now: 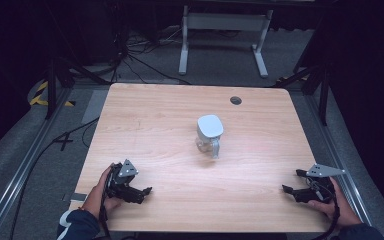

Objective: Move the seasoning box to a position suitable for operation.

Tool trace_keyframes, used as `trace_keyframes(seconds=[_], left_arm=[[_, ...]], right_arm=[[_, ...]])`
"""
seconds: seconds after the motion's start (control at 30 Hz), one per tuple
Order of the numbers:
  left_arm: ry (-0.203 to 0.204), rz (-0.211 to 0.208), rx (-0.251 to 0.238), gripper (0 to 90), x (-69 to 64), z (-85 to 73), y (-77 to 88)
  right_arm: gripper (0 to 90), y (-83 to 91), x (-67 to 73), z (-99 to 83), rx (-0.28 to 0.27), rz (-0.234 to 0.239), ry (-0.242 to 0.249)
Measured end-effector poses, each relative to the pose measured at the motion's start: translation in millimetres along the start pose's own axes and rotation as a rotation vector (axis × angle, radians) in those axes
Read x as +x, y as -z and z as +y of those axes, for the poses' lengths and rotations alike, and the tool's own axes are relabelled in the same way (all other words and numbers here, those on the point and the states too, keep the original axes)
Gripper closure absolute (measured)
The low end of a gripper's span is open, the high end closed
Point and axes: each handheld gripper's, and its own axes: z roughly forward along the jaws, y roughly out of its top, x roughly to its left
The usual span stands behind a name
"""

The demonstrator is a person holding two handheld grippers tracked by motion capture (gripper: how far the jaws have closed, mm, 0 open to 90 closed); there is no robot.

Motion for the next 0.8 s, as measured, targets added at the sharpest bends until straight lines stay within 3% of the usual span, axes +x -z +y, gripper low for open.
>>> trace_keyframes(seconds=[0.37, 0.57, 0.63, 0.7, 0.8], left_arm=[[0.004, 0.013, -0.002, 0.0, 0.6, -0.6, 0.8], [0.003, 0.018, 0.006, 0.3, -1.3, -0.1, 1.3], [-0.001, 0.005, 0.0, 0.3, -0.5, 0.0, 0.3], [-0.015, -0.001, -0.002, 0.3, 1.1, 0.6, -0.2], [-0.024, -0.015, 0.02, 0.3, 2.4, 2.8, 0.1]], right_arm=[[12.1, -0.4, 0.2, 0.2, -0.001, 0.001, -0.002], [16.1, 0.2, 0.8, 4.2, 0.026, 0.004, 0.006], [22.2, 0.6, 1.1, 5.2, 0.025, 0.017, 0.02], [33.9, 1.6, 1.8, 6.5, 0.011, 0.007, 0.025], [45.7, 2.0, 2.8, 7.9, 0.009, 0.012, 0.036]])
